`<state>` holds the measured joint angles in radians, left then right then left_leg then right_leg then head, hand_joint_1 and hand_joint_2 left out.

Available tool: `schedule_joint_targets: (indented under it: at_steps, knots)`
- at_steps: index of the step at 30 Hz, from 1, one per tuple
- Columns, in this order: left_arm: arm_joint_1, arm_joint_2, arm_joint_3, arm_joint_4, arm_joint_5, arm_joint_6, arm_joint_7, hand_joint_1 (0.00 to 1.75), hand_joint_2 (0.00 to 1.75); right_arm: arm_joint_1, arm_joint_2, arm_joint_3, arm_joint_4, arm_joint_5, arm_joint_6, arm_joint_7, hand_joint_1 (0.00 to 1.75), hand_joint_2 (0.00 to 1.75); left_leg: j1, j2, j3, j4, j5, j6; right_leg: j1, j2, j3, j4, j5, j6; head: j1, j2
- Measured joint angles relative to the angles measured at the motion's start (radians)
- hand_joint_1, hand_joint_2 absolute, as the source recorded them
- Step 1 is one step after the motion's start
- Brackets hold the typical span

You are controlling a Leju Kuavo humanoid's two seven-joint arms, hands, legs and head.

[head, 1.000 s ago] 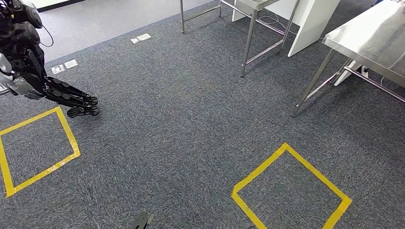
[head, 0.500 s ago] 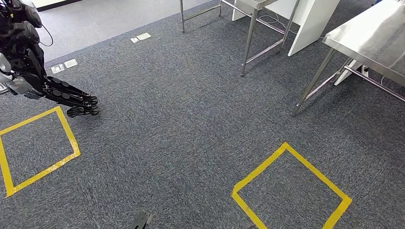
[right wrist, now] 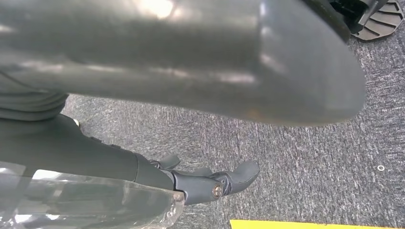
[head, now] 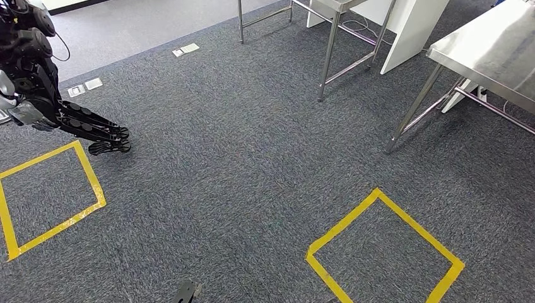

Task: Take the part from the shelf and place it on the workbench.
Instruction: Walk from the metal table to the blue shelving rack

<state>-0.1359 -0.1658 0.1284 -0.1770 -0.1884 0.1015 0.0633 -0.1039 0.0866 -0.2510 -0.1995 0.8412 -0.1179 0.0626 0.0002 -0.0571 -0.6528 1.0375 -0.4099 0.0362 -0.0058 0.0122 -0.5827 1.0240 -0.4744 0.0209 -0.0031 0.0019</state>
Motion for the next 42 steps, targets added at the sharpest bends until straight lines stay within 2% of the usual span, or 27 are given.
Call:
schedule_joint_targets:
  at_steps: [23,26,31,34,36,40,42]
  knots:
    - [0.001,0.000,0.016,0.000,0.008,0.002,-0.008,0.00,1.75,-0.005,0.000,-0.008,0.000,-0.024,-0.008,-0.004,0.00,0.00,0.000,0.000,0.000,0.000,0.000,0.000,0.000,0.000,0.000,0.000,0.000,0.000,0.000,0.000]
    - [0.002,0.000,0.019,0.000,0.013,0.003,-0.012,0.00,1.75,-0.005,0.000,-0.032,0.000,-0.064,-0.044,-0.038,0.00,0.00,0.000,0.000,0.000,0.000,0.000,0.000,0.000,0.000,0.000,0.000,0.000,0.000,0.000,0.000]
    - [0.010,0.000,0.029,0.000,0.019,0.010,-0.025,0.00,1.75,-0.005,-0.006,-0.093,-0.002,-0.128,-0.188,-0.172,0.00,0.00,0.000,0.000,0.000,0.000,0.000,0.000,0.000,0.000,0.000,-0.001,0.000,0.000,0.000,0.000]
    - [0.014,0.000,0.032,0.000,0.019,0.013,-0.028,0.00,1.75,-0.005,-0.013,-0.124,-0.002,-0.146,-0.201,-0.213,0.00,0.00,0.000,0.000,0.000,0.000,0.000,0.000,0.000,0.000,0.000,-0.001,0.000,0.000,0.000,0.000]
    - [0.015,0.000,0.032,0.000,0.017,0.012,-0.028,0.00,1.75,-0.005,-0.016,-0.137,-0.002,-0.152,-0.150,-0.203,0.00,0.00,0.000,0.000,0.000,0.000,0.000,0.000,0.000,0.000,-0.001,-0.001,0.000,0.000,0.000,0.000]
    - [0.014,0.000,0.032,0.000,0.003,-0.001,-0.025,0.00,1.75,-0.004,-0.009,-0.158,-0.002,-0.177,0.094,-0.166,0.00,0.00,-0.002,0.000,-0.001,0.002,-0.002,0.003,-0.002,0.000,0.001,-0.002,0.001,0.001,0.000,0.000]
    - [0.014,0.000,0.032,0.000,-0.003,-0.004,-0.022,0.00,1.75,-0.002,0.006,-0.164,-0.001,-0.180,0.136,-0.156,0.00,0.00,-0.004,0.001,-0.002,0.004,-0.005,0.009,-0.005,0.001,0.005,-0.004,0.001,0.004,-0.001,0.000]
